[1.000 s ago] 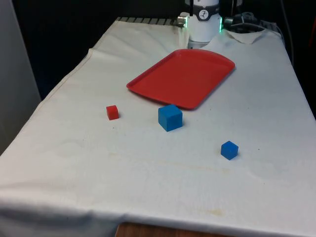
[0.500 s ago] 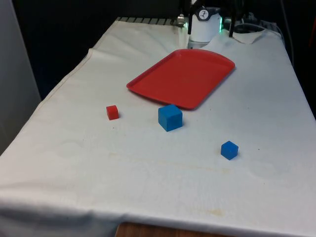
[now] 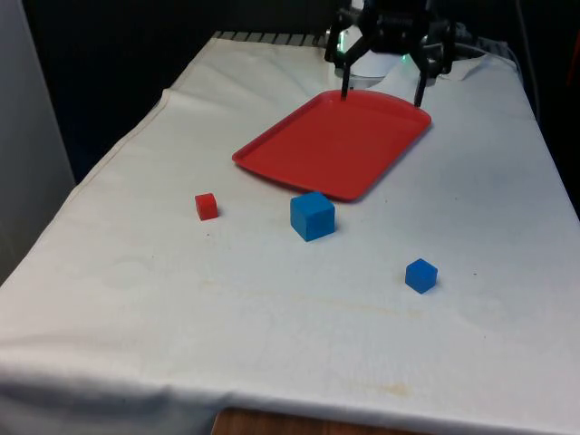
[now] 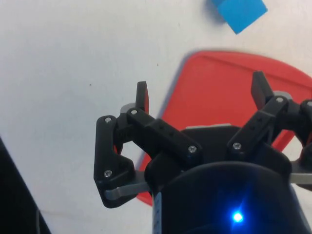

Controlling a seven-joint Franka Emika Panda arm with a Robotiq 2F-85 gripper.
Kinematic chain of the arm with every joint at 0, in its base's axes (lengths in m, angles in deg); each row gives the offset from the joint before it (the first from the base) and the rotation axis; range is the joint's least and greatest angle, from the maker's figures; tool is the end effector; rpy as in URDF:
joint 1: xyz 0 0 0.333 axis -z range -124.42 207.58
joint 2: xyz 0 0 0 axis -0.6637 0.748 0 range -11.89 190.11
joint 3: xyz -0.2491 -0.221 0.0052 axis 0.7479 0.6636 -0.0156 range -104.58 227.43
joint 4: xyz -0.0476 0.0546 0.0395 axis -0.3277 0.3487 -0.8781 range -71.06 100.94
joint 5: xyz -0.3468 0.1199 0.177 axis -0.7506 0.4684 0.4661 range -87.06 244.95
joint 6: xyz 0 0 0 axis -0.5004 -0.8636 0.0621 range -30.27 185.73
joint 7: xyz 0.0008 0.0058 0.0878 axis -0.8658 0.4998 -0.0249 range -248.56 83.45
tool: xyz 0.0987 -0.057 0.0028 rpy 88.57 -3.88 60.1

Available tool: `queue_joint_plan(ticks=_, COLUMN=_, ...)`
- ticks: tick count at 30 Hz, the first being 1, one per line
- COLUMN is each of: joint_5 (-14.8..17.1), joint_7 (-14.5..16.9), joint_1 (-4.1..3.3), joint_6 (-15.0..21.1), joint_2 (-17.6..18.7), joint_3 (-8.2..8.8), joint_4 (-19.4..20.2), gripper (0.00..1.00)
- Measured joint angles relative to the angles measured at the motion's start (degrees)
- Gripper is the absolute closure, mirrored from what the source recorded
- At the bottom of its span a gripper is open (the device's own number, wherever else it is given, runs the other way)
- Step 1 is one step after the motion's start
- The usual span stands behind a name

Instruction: Pick up the largest block and place it onto the tray.

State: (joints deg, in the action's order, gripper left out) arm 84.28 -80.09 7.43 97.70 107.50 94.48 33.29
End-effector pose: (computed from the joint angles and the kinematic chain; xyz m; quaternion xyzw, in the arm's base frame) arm 0.6390 0.0370 0.3673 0.9982 0.0183 0.0288 0.0485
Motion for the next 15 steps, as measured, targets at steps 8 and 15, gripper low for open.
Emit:
queue_joint_plan(ticks=8, joint_5=0.3, joint_7=0.0, joint_1=0.40, joint_6=4.6, joint_2=2.3, joint_3=0.29, joint_4=2.2, gripper=0.00)
queue_joint_plan(ticks=15, joint_5=0.9, joint_7=-1.0, joint_1=0.52, joint_6=7.4, joint_2=3.3, joint_3=0.29, joint_4=4.5, gripper=0.00)
